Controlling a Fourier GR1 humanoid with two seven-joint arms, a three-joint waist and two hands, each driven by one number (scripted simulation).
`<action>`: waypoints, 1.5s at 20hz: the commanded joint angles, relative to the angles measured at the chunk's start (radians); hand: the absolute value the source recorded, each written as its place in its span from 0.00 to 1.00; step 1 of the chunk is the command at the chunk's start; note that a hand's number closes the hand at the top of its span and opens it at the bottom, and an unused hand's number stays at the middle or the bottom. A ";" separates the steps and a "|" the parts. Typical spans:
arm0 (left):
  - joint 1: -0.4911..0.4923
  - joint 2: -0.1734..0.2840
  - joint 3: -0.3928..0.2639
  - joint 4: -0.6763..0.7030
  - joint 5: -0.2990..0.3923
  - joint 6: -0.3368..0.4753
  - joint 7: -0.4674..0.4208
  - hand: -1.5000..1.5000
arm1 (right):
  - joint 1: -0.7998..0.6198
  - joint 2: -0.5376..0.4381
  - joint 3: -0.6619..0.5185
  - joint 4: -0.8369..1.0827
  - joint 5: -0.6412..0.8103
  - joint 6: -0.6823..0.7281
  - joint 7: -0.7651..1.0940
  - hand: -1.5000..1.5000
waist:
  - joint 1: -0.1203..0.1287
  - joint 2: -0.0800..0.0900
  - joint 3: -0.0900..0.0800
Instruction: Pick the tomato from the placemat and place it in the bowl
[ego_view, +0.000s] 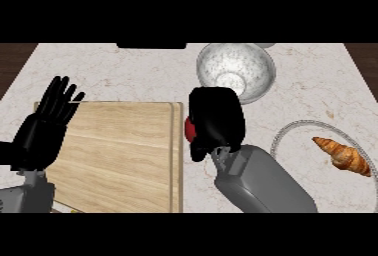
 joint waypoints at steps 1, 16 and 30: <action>-0.004 0.022 0.023 -0.044 0.036 -0.002 0.059 0.50 | -0.115 0.006 -0.064 -0.025 0.038 0.002 0.118 1.00 | -0.008 0.000 0.000; 0.029 -0.006 0.018 -0.002 0.000 -0.024 -0.029 0.50 | -0.254 -0.097 -0.380 0.284 0.089 -0.266 -0.099 1.00 | -0.006 0.007 0.000; -0.028 -0.028 -0.016 0.040 -0.023 -0.029 -0.039 0.50 | -0.471 -0.227 -0.621 1.020 0.011 -0.559 -0.490 1.00 | 0.033 0.026 0.000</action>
